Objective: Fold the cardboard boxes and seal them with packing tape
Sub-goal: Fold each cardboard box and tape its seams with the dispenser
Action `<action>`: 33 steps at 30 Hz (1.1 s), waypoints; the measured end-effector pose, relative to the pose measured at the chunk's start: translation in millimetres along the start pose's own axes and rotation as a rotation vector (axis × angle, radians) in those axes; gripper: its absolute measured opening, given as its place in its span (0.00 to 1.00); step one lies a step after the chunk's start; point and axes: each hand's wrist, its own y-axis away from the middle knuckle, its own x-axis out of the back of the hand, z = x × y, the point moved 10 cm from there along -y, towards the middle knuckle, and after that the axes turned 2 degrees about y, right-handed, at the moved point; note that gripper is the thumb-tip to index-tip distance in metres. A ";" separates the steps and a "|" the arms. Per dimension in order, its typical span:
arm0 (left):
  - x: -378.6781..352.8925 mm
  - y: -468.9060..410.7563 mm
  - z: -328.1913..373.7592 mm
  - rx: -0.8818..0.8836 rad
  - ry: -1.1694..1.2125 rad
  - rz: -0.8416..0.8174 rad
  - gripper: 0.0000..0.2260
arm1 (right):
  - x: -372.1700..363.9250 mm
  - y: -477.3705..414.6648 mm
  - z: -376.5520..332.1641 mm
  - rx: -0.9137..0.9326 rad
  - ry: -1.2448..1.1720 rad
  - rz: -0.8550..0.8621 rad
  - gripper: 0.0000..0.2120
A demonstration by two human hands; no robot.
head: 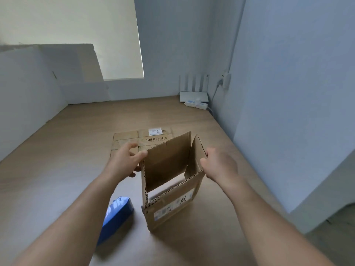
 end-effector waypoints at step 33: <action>-29.0 33.9 -46.2 0.001 -0.032 0.166 0.12 | -56.7 -29.3 -3.0 0.247 -0.433 -0.288 0.40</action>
